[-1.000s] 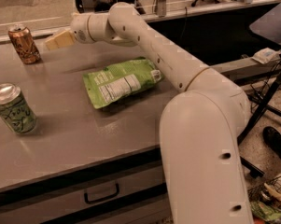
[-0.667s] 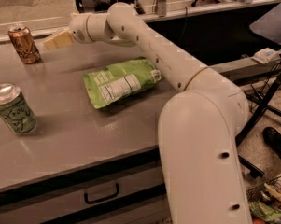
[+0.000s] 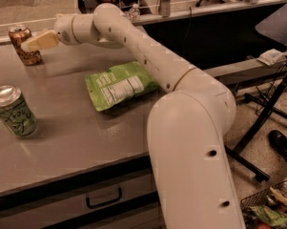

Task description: Move orange can near green rice chip bag

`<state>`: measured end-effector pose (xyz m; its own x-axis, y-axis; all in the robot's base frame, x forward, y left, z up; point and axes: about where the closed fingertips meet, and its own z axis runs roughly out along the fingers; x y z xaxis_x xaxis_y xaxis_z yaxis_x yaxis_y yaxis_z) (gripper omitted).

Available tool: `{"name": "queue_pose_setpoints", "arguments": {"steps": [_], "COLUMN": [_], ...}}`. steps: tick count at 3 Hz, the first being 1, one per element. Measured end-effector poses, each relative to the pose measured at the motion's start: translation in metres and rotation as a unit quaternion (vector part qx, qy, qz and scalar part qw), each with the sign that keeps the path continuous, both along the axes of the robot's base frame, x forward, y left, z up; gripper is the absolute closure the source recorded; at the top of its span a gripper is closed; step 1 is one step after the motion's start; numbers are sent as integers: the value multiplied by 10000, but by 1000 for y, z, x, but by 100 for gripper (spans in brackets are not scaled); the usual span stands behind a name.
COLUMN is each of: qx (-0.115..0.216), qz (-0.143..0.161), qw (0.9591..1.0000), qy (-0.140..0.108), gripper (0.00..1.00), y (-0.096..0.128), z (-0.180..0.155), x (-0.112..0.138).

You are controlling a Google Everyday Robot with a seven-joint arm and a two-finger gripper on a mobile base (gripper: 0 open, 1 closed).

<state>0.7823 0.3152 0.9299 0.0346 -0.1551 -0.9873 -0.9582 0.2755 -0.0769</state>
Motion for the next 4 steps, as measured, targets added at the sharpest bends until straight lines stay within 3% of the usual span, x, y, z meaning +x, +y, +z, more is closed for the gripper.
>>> {"name": "queue_pose_setpoints", "arguments": {"steps": [1,3,4], "qx": [169,27,-142], "qz": [130,168,275], "qw": [9997,9999,9994], "qy": [116,24,182], "gripper": [0,0,26], "y": [23,56,69], "z": [-11,-16,-22], "x": [-11,-4,-1]}}
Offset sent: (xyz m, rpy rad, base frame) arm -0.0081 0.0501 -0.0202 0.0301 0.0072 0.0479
